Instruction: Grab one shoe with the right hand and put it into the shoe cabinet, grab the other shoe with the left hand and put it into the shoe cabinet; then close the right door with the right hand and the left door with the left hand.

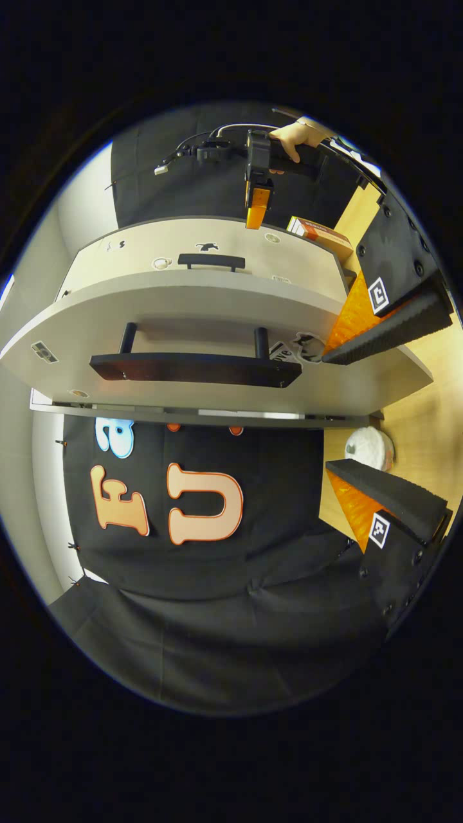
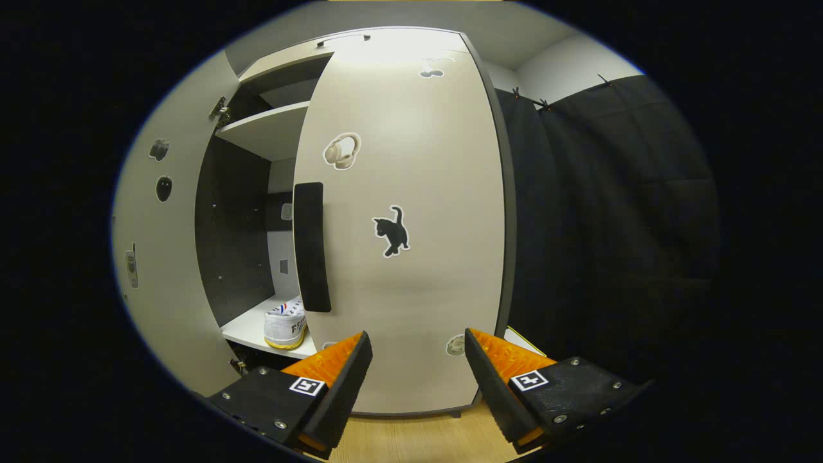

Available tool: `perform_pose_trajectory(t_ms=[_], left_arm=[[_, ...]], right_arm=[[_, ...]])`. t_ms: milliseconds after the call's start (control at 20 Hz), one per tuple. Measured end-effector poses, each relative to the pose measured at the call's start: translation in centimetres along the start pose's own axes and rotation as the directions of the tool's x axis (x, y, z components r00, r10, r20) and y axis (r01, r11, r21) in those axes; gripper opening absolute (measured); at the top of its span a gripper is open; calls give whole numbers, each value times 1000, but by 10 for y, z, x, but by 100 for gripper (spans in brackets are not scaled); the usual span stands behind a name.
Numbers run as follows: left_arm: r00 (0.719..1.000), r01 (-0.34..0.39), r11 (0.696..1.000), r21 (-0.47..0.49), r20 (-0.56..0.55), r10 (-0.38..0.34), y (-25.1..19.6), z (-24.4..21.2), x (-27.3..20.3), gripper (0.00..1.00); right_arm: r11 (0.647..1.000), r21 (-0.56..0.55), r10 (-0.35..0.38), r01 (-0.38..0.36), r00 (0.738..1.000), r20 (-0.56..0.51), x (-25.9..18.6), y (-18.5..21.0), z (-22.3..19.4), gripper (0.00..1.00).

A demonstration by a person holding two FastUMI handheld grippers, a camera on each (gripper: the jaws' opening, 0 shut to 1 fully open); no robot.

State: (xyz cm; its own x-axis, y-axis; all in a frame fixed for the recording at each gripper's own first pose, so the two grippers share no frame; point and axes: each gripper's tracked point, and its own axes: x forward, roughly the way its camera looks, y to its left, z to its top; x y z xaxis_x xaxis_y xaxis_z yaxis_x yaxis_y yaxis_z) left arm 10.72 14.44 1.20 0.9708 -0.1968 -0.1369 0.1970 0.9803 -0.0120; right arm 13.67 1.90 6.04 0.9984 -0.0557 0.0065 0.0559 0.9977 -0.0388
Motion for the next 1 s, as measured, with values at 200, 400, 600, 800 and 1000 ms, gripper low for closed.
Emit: perform_pose_trajectory(t_ms=[200, 400, 600, 800, 1000], left_arm=[[999, 43, 999, 18, 16, -43, -25, 2, 11, 94], [999, 28, 999, 21, 17, -28, -37, 2, 18, 94], [1000, 17, 1000, 16, 6, -18, -46, 1, 21, 96], [999, 34, 999, 18, 6, -34, -62, 4, 34, 94], [999, 54, 998, 38, -2, -54, -79, 1, 60, 96]], right_arm=[[1000, -17, 6, -5, 1000, 27, -21, -18, 12, 89], [1000, -10, 8, -7, 999, 38, -35, -36, 17, 89], [1000, 9, 8, -8, 999, 34, -41, -52, 15, 89], [1000, 12, 3, -4, 1000, 23, -42, -66, 11, 89], [1000, 19, -15, 15, 1000, 25, -42, -82, 10, 89]])
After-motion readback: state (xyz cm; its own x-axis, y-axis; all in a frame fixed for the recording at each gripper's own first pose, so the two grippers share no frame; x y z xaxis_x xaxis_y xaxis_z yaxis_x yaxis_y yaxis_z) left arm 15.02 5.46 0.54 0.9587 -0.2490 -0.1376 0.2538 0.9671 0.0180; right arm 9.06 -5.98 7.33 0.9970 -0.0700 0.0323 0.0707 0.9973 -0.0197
